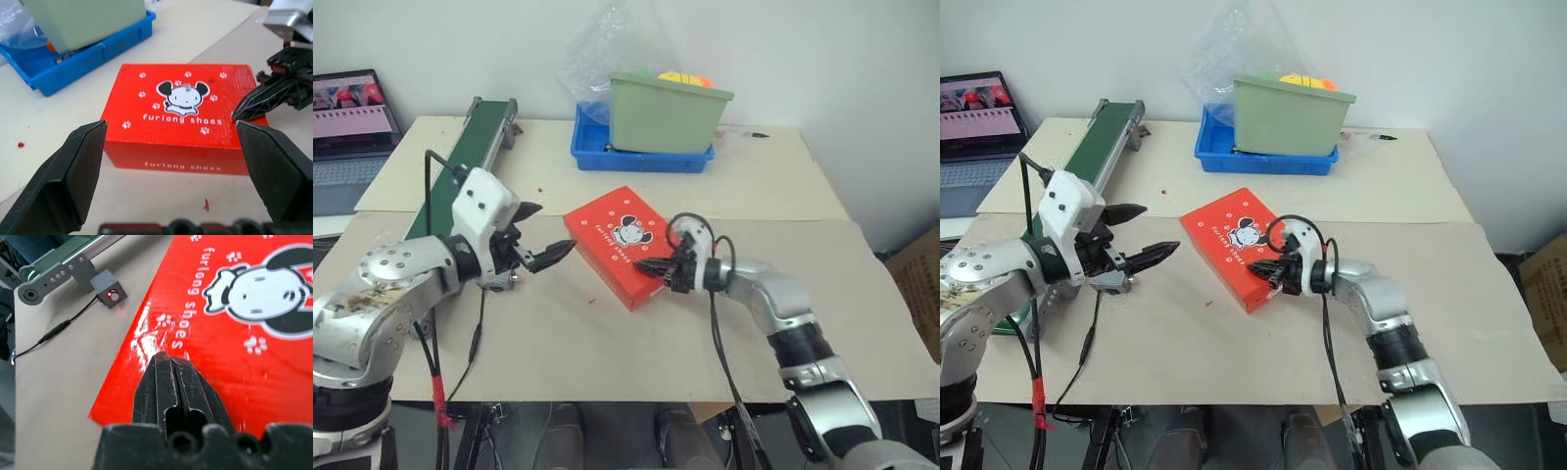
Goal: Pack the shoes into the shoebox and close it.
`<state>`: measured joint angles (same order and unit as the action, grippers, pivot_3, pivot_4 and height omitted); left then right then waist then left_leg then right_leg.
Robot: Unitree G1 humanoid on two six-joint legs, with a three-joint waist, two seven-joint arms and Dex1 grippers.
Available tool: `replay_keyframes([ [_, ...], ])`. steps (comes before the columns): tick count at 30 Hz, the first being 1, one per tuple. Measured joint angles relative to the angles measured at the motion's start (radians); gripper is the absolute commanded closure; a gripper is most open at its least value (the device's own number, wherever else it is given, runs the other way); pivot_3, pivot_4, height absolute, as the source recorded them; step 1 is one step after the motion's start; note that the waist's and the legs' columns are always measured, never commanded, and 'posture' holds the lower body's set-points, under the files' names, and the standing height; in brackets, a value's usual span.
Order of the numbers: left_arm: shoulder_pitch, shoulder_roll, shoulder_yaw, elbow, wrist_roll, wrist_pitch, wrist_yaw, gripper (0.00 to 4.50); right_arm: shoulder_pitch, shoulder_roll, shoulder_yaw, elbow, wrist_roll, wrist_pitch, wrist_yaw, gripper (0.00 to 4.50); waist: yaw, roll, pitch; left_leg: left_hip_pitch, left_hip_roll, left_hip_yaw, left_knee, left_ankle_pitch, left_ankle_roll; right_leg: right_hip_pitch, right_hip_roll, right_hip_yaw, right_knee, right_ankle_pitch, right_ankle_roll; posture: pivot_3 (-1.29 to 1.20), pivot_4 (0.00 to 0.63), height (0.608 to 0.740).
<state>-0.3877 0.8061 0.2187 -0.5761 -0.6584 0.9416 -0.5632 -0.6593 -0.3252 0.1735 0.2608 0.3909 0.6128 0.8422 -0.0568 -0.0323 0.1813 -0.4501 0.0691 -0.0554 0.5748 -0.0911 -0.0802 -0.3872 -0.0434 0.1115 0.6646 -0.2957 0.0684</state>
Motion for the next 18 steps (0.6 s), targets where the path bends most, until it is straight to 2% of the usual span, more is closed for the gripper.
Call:
replay_keyframes([
  [5, -0.008, -0.017, 0.043, -0.009, -0.026, 0.007, 0.045, 0.00, -0.089, 0.052, 0.041, 0.197, -0.106, -0.172, -0.012, 4.45, -0.015, -0.004, -0.003, 0.006, 0.000, 0.000, 0.000, 0.000, 0.000, 0.005, 0.000, 0.001, 0.001, -0.002, 0.004, 0.00, 0.150, 0.740],
  [9, -0.008, -0.029, 0.081, -0.041, -0.058, 0.028, 0.087, 0.00, -0.113, 0.060, 0.041, 0.249, -0.136, -0.204, -0.011, 4.45, -0.014, -0.007, -0.005, 0.013, 0.000, 0.000, 0.000, -0.001, -0.002, 0.013, 0.000, 0.000, 0.000, -0.002, 0.006, 0.00, 0.150, 0.740],
  [13, -0.004, -0.030, 0.098, -0.054, -0.081, 0.038, 0.116, 0.00, -0.122, 0.056, -0.002, 0.221, -0.105, -0.115, 0.010, 4.45, -0.010, -0.007, -0.005, 0.012, 0.000, 0.000, 0.000, -0.002, -0.005, 0.012, 0.000, 0.000, 0.000, -0.002, 0.005, 0.00, 0.150, 0.740],
  [16, 0.004, -0.030, 0.098, -0.060, -0.090, 0.039, 0.123, 0.00, -0.141, 0.011, -0.008, 0.129, -0.075, -0.021, 0.054, 4.45, -0.009, -0.006, -0.004, 0.003, 0.000, 0.001, 0.000, 0.001, 0.000, 0.002, 0.000, 0.001, 0.000, 0.000, 0.007, 0.00, 0.150, 0.740],
  [18, 0.005, -0.030, 0.098, -0.059, -0.090, 0.039, 0.125, 0.00, -0.177, -0.026, -0.019, 0.033, -0.053, 0.012, 0.087, 4.45, -0.009, -0.006, -0.004, -0.002, 0.000, 0.001, -0.001, 0.003, 0.003, -0.003, 0.000, 0.001, 0.000, 0.002, 0.002, 0.00, 0.150, 0.740],
])
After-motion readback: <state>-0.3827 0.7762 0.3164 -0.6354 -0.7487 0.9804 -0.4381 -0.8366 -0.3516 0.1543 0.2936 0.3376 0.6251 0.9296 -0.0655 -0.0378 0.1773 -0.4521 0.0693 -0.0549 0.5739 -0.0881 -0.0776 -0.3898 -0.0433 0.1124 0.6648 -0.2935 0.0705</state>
